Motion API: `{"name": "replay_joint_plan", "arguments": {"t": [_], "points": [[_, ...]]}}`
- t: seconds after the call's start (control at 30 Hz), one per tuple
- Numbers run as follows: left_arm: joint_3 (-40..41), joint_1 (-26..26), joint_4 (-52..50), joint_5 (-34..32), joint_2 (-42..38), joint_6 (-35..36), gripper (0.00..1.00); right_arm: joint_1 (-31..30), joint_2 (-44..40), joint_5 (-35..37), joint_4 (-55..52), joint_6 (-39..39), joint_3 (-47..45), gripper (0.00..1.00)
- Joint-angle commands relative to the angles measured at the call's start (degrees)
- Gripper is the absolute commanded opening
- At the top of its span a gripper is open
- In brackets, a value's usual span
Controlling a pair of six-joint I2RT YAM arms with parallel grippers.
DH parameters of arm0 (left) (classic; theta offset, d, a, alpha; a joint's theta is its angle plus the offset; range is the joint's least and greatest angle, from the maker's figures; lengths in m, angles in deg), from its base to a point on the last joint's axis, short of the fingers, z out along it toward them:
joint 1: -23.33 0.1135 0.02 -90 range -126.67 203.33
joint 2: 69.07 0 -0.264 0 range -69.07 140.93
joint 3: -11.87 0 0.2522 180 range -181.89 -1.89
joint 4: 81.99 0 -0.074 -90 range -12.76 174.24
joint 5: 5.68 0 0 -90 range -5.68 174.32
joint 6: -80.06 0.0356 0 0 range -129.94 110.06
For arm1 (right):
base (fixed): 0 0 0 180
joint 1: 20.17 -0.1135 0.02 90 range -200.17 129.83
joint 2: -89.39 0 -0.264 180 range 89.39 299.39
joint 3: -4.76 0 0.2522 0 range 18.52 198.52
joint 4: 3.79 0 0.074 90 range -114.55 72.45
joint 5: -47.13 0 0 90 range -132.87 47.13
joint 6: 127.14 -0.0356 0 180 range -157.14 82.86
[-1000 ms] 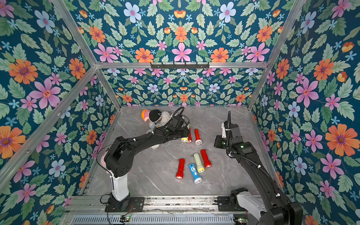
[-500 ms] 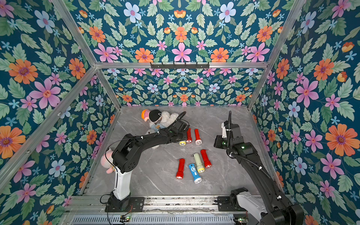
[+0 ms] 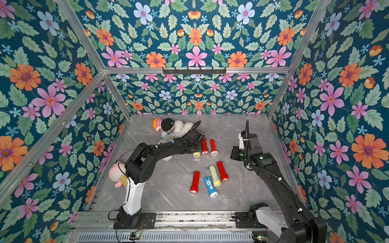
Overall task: Close the plug at the bottom of the flashlight
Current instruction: Place the flashlight at the center of the board.
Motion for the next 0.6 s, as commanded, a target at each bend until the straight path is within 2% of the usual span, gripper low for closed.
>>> {"name": "replay_joint_plan", "arguments": {"t": [0.0, 0.1, 0.3, 0.47, 0.57], "points": [[-0.7, 0.2, -0.1, -0.1, 0.4, 0.4, 0.28, 0.0, 0.3, -0.6, 0.6, -0.5, 0.1, 0.00], [-1.0, 0.2, 0.1, 0.4, 0.6, 0.5, 0.35, 0.0, 0.4, -0.4, 0.6, -0.5, 0.1, 0.00], [-0.8, 0.2, 0.7, 1.4, 0.6, 1.2, 0.43, 0.0, 0.8, -0.7, 0.7, -0.5, 0.0, 0.00], [-0.6, 0.2, 1.1, 1.8, 0.2, 1.7, 0.45, 0.0, 1.2, -1.4, 0.9, -0.5, -0.1, 0.00], [-0.4, 0.2, 1.1, 1.6, 0.0, 1.7, 0.51, 0.0, 1.5, -1.9, 1.1, -0.5, -0.1, 0.00]]}}
